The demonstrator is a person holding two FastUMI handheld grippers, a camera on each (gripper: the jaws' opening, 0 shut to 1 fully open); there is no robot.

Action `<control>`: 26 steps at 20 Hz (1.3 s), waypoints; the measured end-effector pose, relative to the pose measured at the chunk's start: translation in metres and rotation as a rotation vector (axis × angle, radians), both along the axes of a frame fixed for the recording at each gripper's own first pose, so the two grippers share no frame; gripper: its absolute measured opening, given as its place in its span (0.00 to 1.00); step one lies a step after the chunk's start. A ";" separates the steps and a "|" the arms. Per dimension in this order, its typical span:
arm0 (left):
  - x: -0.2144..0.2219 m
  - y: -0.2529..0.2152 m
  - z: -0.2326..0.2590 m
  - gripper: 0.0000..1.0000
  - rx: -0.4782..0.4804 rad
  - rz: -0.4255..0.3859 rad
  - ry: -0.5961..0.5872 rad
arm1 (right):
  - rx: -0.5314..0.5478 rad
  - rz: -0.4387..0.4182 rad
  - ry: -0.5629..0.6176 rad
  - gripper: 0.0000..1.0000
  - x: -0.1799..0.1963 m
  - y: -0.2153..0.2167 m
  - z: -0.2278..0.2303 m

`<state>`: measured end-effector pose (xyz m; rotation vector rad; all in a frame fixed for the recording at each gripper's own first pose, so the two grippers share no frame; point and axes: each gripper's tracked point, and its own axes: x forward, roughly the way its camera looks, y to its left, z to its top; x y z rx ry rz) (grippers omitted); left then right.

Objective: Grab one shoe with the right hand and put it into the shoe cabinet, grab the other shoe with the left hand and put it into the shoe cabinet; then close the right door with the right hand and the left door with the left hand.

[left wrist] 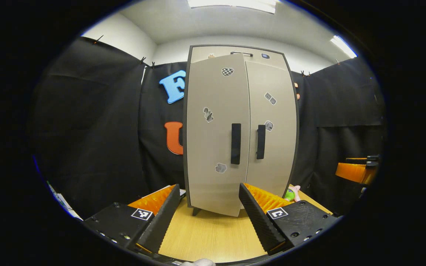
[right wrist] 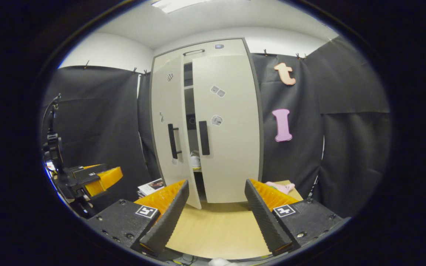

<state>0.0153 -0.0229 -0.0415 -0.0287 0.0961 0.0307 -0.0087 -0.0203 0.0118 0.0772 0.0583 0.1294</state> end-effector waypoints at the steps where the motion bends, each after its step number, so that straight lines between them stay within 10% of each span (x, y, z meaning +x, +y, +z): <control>1: -0.003 0.003 0.000 0.96 0.003 0.003 -0.002 | -0.006 0.000 -0.004 0.98 -0.002 0.003 0.000; 26: -0.016 0.004 0.006 0.96 0.008 -0.052 -0.016 | -0.036 -0.013 -0.014 0.94 -0.029 0.025 -0.002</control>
